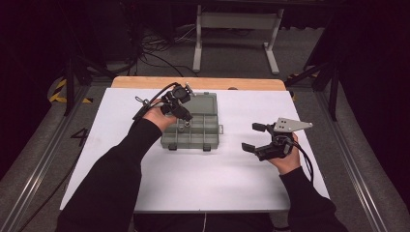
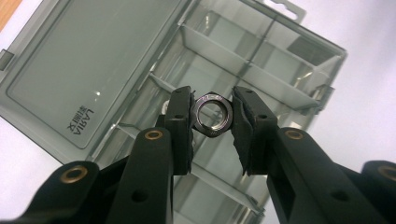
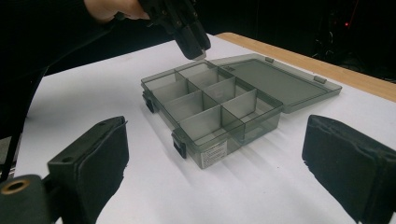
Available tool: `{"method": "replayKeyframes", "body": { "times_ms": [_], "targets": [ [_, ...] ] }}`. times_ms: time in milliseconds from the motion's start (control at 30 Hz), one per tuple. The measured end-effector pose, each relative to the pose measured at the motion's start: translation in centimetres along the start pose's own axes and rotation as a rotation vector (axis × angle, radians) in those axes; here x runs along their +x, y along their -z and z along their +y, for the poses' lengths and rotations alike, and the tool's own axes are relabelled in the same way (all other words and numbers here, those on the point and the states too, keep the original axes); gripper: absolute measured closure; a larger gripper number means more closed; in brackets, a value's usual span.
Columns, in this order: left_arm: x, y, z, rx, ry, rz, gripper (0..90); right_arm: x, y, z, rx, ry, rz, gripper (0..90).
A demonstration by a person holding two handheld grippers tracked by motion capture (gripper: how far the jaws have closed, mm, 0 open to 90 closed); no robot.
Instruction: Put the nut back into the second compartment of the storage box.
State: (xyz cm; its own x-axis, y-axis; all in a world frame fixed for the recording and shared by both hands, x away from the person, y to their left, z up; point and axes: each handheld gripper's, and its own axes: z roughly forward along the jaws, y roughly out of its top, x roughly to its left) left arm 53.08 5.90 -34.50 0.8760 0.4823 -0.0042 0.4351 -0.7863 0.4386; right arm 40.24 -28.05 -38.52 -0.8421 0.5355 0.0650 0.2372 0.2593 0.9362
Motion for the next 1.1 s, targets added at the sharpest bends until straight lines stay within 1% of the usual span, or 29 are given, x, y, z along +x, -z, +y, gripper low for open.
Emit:
{"method": "replayKeyframes", "body": {
  "times_ms": [33, 67, 100, 200, 400, 533, 567, 667, 733, 1033, 1100],
  "targets": [
    [0.2, -0.2, 0.0, 0.005, -0.003, 0.002, 69.7, 0.0, 0.0, 0.0, 0.0, 0.001, 0.0, 7.8],
    [0.3, -0.4, 0.0, 0.014, 0.006, 0.002, 69.8, 0.0, 0.0, 0.0, -0.001, 0.001, 0.0, 7.8],
    [0.3, -0.4, 0.0, 0.014, 0.006, 0.002, 69.7, 0.0, 0.0, 0.0, -0.001, 0.001, 0.0, 7.8],
    [0.7, -1.3, -0.2, 0.018, 0.018, 0.0, 69.8, 0.0, 0.0, 0.0, -0.001, 0.001, 0.0, 7.8],
    [1.0, -2.1, -0.3, 0.043, 0.025, 0.005, 69.8, 0.1, 0.0, 0.0, -0.002, 0.002, 0.001, 7.8],
    [1.5, -2.7, -0.6, 0.047, 0.048, 0.003, 69.7, 0.1, 0.0, 0.0, -0.001, 0.003, 0.002, 7.8],
    [1.6, -3.0, -0.7, 0.049, 0.057, 0.007, 69.8, 0.1, 0.0, 0.0, -0.001, 0.002, 0.002, 7.8],
    [1.9, -3.2, -0.9, 0.054, 0.061, 0.007, 69.7, 0.1, 0.0, 0.0, 0.0, 0.003, 0.003, 7.8],
    [2.0, -3.5, -1.1, 0.056, 0.072, 0.009, 69.7, 0.1, 0.0, 0.0, 0.0, 0.004, 0.003, 7.8],
    [2.2, -4.4, -1.3, 0.084, 0.073, 0.016, 69.7, 0.1, -0.1, 0.0, 0.005, 0.003, 0.003, 7.8],
    [2.2, -4.5, -1.3, 0.092, 0.074, 0.012, 69.7, 0.1, -0.1, 0.0, 0.005, 0.003, 0.004, 7.8]
  ]
}}
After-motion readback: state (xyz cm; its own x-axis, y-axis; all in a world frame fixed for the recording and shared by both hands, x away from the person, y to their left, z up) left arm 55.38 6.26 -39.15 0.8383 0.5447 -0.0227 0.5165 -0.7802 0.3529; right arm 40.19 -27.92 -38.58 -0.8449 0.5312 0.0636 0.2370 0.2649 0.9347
